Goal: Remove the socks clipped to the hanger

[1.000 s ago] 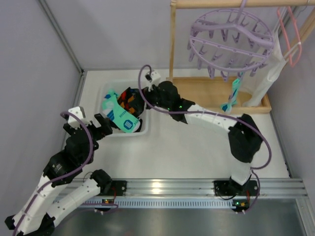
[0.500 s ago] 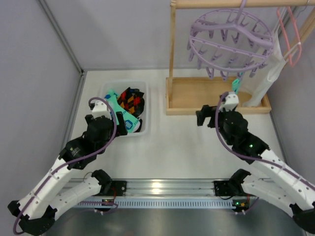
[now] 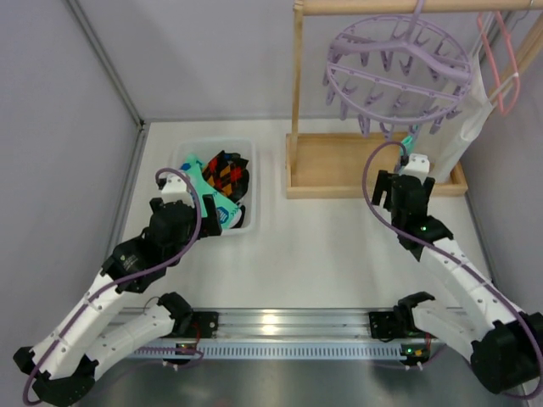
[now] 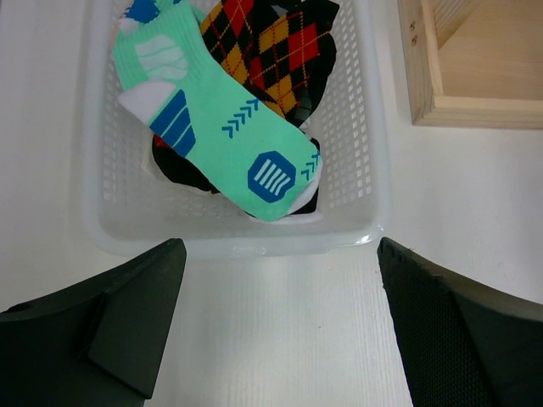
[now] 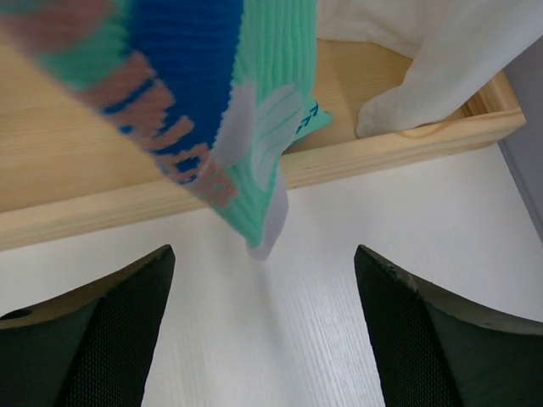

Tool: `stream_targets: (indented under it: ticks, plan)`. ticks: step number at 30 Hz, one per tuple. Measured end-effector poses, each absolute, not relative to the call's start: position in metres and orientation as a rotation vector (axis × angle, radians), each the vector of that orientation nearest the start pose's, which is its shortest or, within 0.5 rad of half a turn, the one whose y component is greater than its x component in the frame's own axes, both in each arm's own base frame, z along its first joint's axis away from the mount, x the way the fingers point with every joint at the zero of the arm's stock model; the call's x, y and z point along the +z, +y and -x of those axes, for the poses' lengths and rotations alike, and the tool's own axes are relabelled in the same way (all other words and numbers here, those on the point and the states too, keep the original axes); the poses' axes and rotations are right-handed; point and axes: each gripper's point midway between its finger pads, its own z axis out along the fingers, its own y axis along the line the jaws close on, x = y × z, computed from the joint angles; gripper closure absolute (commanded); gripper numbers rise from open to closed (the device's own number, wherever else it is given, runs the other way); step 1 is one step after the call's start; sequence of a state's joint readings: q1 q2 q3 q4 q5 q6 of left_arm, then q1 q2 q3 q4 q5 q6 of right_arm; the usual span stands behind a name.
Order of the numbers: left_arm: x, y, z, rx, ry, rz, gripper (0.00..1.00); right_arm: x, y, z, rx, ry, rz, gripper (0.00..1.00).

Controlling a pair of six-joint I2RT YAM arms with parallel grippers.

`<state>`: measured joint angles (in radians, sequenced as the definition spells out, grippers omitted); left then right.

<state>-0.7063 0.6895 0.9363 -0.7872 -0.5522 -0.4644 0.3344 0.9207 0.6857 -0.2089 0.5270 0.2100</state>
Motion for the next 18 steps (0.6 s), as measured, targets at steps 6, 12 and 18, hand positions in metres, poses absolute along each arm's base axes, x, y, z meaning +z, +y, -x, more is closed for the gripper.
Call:
stream_targets:
  ticks: [6,12,18]
  plan:
    - [0.246,-0.087,-0.216,-0.164,2.034,0.064,0.02,0.153,0.007,-0.339,-0.261,1.969,-0.214,0.45]
    - [0.242,-0.093,-0.216,-0.177,2.055,0.044,0.02,0.164,0.007,-0.357,-0.242,1.846,-0.223,0.83]
    - [0.26,-0.106,-0.219,-0.249,2.051,0.028,0.02,0.18,0.014,-0.361,-0.211,1.769,-0.195,1.0]
